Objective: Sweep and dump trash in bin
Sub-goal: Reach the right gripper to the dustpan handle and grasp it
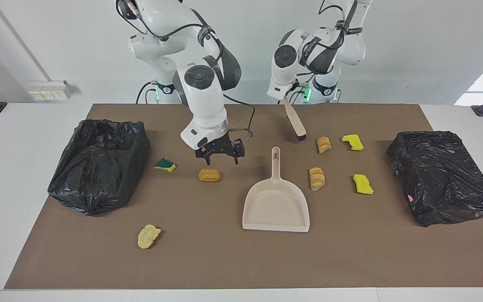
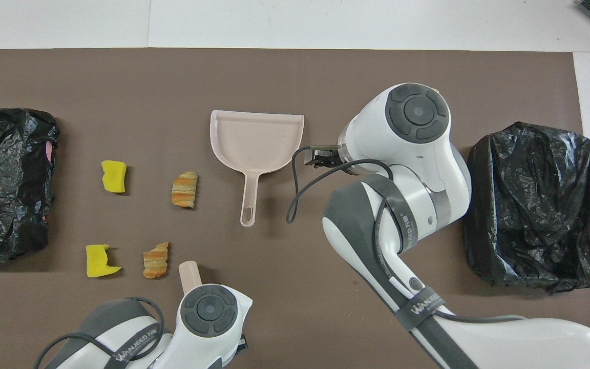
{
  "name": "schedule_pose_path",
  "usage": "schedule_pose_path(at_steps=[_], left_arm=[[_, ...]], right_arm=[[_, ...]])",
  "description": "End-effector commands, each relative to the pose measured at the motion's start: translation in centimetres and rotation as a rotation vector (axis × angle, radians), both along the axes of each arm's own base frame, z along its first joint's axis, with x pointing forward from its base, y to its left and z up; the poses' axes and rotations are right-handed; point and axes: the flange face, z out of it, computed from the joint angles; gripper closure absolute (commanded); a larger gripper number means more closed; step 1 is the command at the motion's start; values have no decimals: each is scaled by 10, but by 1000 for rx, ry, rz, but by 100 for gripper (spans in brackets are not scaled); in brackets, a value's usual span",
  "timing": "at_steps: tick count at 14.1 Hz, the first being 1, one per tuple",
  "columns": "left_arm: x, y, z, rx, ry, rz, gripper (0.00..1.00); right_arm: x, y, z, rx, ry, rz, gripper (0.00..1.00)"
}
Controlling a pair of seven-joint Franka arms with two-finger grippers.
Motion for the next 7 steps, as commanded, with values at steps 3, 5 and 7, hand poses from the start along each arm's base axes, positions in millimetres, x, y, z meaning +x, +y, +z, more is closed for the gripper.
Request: schedule_pose_path(at_steps=[3, 5, 7], left_arm=[[40, 68, 2, 122, -7, 137, 100], [49, 93, 5, 167, 2, 172, 100], [57, 122, 4, 194, 46, 249, 100]], right_arm=[[-4, 26, -2, 31, -51, -130, 0], [-24, 56, 1, 27, -58, -90, 0], [-35, 79, -4, 6, -92, -91, 0]])
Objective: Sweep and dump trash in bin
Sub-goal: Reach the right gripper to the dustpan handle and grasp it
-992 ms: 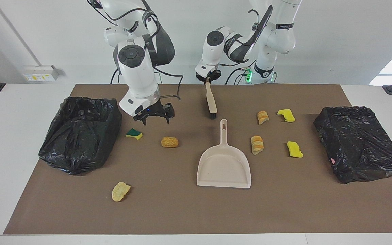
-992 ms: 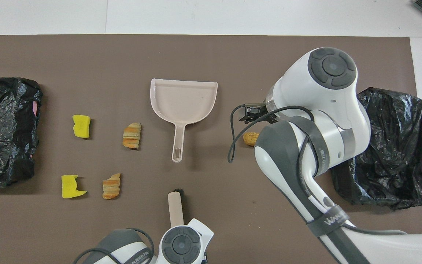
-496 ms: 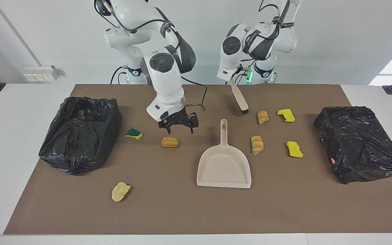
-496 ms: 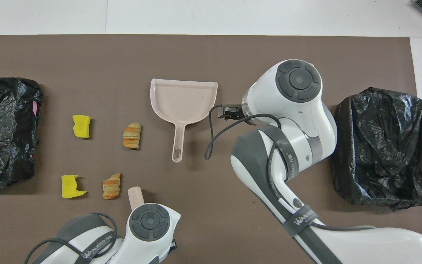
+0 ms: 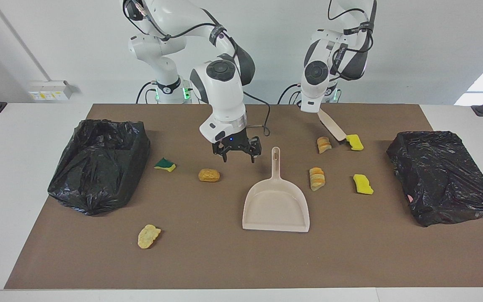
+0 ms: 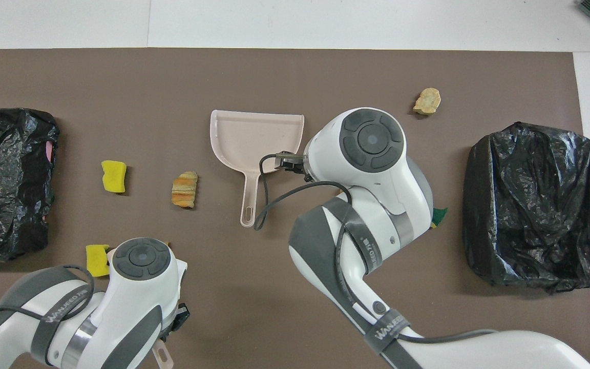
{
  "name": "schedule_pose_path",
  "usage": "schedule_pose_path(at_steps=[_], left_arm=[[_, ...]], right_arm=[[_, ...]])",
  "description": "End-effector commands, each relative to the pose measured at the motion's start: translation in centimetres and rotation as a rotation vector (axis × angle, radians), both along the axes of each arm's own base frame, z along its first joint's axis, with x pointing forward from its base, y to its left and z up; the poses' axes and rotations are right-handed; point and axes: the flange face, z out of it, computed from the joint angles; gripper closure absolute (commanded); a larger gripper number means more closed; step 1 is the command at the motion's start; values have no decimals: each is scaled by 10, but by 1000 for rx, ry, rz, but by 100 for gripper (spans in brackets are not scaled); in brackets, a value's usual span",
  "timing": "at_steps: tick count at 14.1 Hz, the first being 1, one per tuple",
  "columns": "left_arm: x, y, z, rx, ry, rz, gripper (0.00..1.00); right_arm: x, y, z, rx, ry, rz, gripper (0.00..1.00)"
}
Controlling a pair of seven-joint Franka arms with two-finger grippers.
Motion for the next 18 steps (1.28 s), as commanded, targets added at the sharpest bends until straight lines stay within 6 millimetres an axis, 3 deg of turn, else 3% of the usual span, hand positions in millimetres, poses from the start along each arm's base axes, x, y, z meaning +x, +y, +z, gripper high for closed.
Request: schedule_pose_path(at_steps=[1, 3, 4, 7, 11, 14, 16, 18], left_arm=[[0, 32, 8, 58, 44, 80, 100], [1, 47, 9, 90, 58, 100, 100], [0, 50, 7, 97, 58, 103, 100], [-2, 72, 2, 92, 49, 157, 100], [-13, 85, -17, 60, -22, 185, 100], [-6, 79, -24, 36, -83, 207, 100], [7, 60, -27, -4, -177, 234, 100], [10, 39, -34, -57, -189, 253, 100]], right_arm=[[-14, 34, -13, -46, -65, -4, 0], [-19, 51, -41, -113, -80, 53, 0], [-27, 67, -46, -128, -89, 83, 0], [-29, 87, -67, -118, -125, 108, 0], [-33, 94, -67, -125, -157, 131, 0], [-52, 119, -90, -148, -136, 184, 0], [-62, 129, -93, -161, -147, 219, 0], [-60, 128, -94, -165, -150, 225, 12]])
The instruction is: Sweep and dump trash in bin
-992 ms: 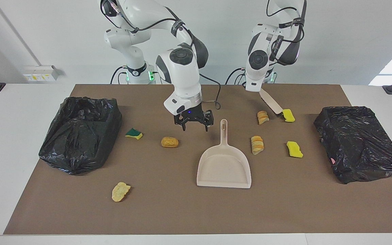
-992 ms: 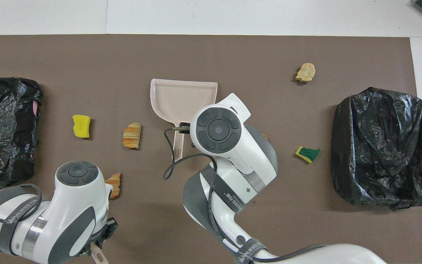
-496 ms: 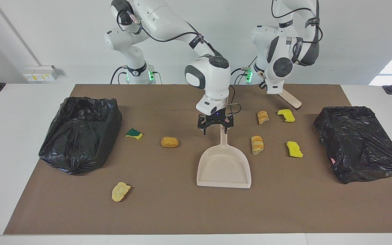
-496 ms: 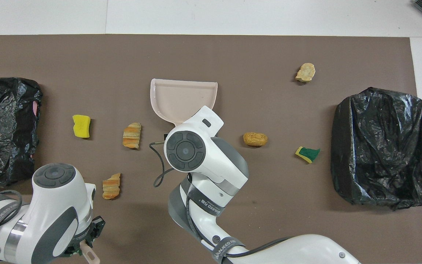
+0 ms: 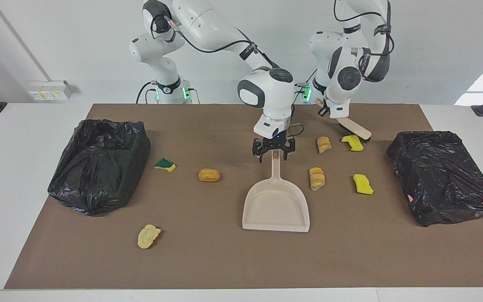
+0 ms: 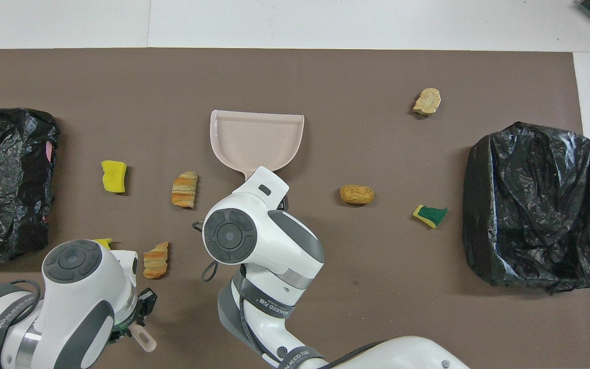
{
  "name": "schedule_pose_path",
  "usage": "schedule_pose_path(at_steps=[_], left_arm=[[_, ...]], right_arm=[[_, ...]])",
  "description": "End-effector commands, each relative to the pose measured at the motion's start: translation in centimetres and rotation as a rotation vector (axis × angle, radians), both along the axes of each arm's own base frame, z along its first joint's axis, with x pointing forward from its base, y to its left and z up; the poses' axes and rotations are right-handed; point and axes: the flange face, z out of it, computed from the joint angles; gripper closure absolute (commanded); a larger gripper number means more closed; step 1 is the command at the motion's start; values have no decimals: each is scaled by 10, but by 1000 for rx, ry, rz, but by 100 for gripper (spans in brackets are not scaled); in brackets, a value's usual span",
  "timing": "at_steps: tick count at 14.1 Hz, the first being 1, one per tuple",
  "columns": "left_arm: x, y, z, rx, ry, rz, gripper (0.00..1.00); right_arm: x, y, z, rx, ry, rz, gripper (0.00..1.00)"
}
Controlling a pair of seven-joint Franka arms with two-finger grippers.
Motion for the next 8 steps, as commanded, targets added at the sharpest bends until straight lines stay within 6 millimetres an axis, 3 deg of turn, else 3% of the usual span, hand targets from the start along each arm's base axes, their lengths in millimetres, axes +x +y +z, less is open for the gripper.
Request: schedule_pose_path(at_steps=[1, 3, 8], left_arm=[[-2, -23, -9, -23, -27, 6, 100], [4, -35, -6, -70, -56, 18, 100], [22, -62, -3, -122, -123, -3, 100]], right_arm=[[8, -2, 0, -2, -30, -11, 21], [8, -2, 0, -2, -30, -11, 33], [7, -2, 0, 0, -25, -13, 84]])
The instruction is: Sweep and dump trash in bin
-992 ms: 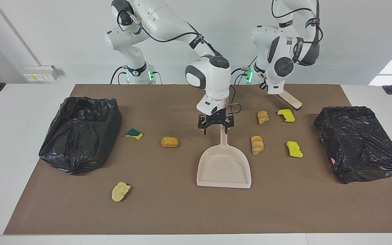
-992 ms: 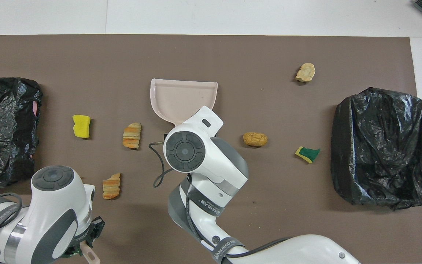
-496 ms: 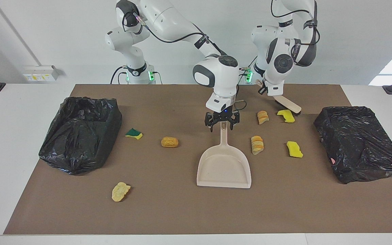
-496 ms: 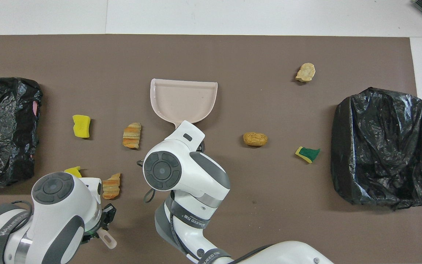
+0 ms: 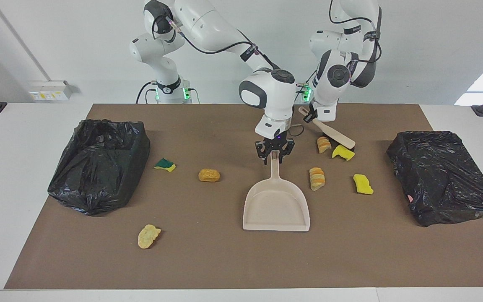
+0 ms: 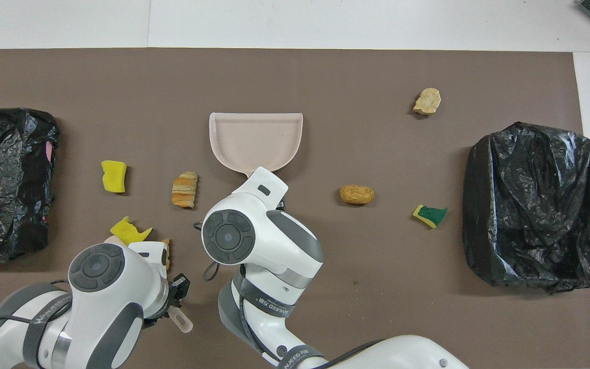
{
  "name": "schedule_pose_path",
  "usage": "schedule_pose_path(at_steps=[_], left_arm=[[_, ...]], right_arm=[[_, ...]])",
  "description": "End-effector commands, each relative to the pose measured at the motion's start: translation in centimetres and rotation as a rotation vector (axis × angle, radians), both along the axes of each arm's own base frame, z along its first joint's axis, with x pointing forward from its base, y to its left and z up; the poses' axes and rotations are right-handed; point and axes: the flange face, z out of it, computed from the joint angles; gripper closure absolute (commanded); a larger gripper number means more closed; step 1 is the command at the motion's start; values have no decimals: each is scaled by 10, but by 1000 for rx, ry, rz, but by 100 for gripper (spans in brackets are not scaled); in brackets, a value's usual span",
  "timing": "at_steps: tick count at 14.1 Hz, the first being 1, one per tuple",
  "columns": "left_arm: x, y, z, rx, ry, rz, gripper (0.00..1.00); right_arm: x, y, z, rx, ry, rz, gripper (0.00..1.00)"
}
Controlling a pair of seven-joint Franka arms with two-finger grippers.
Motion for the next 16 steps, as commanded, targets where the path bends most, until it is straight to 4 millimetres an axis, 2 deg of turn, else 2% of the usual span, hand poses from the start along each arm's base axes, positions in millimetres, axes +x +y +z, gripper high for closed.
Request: schedule_pose_path(at_steps=[1, 3, 5, 7, 10, 13, 16], left_arm=[[13, -18, 5, -18, -18, -8, 100], [14, -23, 8, -28, -24, -39, 100], [13, -24, 9, -37, -15, -79, 100], [15, -25, 16, -44, -9, -122, 100], [28, -22, 43, -47, 9, -168, 100], [52, 9, 48, -22, -22, -283, 100], [96, 47, 54, -10, -40, -404, 100]], right_arm=[[5, 0, 0, 5, -19, -11, 100], [13, -9, 3, 16, -11, -35, 100], [32, -38, 16, 3, -12, -67, 100], [28, -40, 17, -19, -1, -47, 100], [27, -41, 18, -42, 4, 40, 100], [39, -56, 22, -86, 6, 213, 100], [51, -74, 29, -128, 4, 370, 100]])
